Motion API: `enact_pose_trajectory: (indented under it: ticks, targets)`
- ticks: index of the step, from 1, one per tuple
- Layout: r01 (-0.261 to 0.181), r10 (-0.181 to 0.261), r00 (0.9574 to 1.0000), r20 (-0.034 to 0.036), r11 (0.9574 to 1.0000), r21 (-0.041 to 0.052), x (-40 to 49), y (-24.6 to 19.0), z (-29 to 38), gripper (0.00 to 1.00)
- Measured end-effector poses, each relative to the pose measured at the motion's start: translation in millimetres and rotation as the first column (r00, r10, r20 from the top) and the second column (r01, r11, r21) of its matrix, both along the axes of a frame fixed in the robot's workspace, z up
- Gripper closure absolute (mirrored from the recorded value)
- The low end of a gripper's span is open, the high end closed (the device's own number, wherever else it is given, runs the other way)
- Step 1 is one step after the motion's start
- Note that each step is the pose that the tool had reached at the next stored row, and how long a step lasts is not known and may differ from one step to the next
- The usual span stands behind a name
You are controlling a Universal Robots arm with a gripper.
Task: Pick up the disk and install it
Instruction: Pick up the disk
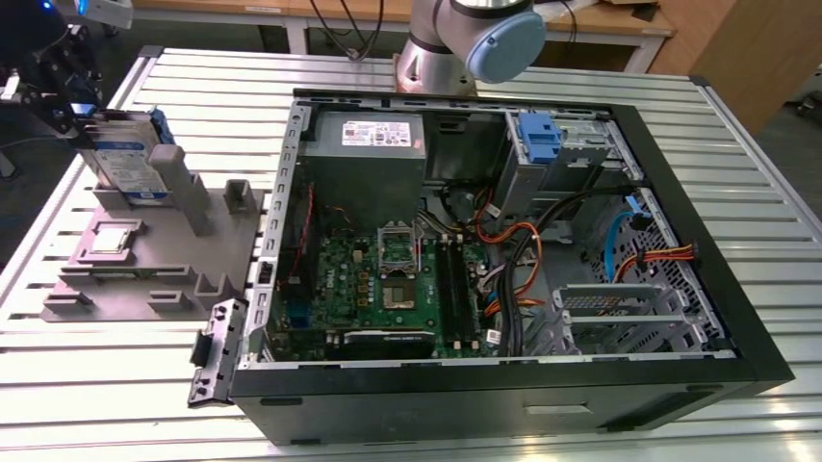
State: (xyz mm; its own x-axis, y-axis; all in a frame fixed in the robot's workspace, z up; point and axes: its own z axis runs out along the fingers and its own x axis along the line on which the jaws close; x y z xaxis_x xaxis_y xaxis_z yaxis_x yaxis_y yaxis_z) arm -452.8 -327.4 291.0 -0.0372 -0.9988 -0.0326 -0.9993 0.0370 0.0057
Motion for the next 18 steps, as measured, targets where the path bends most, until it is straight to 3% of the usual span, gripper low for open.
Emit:
enact_pose_trajectory:
  ticks: [4,7,18]
  targets:
    - [0.001,-0.001,1.0,-0.0023,1.0,0.0001,-2.3,0.0,-0.8,0.47]
    - [0.011,-0.011,0.9998,-0.0141,0.9999,-0.0001,-2.8,0.0,-2.1,0.47]
    - [0.012,-0.012,0.9998,-0.0142,0.9999,-0.0006,-1.6,0.0,-2.3,0.47]
